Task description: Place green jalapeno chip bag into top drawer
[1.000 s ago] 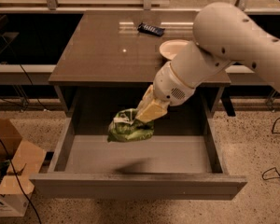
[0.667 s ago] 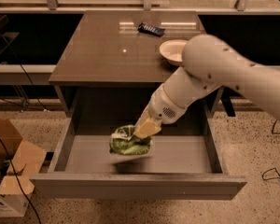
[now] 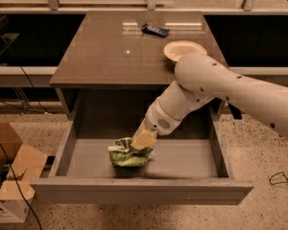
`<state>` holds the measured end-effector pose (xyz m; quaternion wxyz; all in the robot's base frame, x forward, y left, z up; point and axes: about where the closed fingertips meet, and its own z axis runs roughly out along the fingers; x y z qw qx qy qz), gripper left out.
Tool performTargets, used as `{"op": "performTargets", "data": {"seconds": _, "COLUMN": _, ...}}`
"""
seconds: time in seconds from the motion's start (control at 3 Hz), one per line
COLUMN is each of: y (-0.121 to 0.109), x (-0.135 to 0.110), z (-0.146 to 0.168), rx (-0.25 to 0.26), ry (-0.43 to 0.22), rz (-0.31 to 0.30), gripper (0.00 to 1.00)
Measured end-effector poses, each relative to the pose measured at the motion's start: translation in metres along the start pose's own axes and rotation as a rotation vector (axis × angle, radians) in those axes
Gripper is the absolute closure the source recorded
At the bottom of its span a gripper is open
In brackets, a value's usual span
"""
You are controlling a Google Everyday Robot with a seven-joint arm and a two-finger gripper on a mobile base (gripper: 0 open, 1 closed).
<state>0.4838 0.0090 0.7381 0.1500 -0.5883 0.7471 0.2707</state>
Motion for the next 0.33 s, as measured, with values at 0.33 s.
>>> {"op": "performTargets", "data": {"seconds": 0.33, "y": 0.0006, "x": -0.0003, "z": 0.001, "rx": -0.002, "ry": 0.001, "rz": -0.001, "gripper": 0.12}}
